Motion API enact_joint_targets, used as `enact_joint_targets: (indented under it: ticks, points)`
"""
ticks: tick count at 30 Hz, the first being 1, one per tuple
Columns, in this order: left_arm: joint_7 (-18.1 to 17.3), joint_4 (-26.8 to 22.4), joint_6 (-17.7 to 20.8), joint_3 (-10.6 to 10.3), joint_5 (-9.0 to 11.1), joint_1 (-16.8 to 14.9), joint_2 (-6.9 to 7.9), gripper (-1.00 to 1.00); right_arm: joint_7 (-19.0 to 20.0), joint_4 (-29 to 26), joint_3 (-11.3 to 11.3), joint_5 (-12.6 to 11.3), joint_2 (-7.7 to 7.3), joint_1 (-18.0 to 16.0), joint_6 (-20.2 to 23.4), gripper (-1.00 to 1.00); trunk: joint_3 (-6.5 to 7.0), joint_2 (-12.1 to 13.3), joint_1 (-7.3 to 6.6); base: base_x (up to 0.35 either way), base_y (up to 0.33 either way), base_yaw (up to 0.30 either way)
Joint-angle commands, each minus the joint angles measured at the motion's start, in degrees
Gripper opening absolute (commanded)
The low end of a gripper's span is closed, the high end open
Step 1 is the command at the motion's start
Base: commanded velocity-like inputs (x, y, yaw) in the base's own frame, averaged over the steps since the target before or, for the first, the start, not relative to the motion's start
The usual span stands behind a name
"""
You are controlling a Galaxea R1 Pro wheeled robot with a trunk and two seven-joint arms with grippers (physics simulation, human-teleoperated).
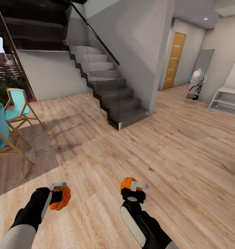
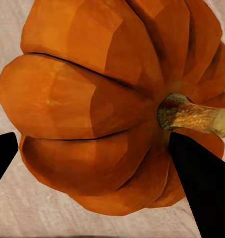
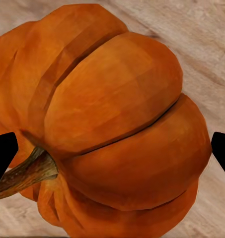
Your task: Place each of the two pumpkins and all three candles from the living room inside a cabinet in the living room (use any cabinet), then make sure every cabinet is closed, and position the cauldron so it is next to a table in the living room.
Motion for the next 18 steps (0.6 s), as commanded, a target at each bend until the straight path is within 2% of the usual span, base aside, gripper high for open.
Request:
enact_joint_targets:
  ticks: [1, 18]
  points:
    - [0.12, 0.01, -0.01, -0.02, -0.14, -0.01, 0.00, -1.00, -0.01, 0.02, 0.01, 0.17, 0.00, -0.01, -0.03, -1.00, 0.01, 0.00, 0.00, 0.000, 0.000, 0.291]
    - [0.05, 0.01, -0.01, 0.14, -0.14, -0.01, 0.06, -1.00, -0.01, -0.16, 0.01, 0.17, 0.00, -0.01, -0.14, -1.00, 0.01, 0.00, 0.00, 0.000, 0.000, 0.291]
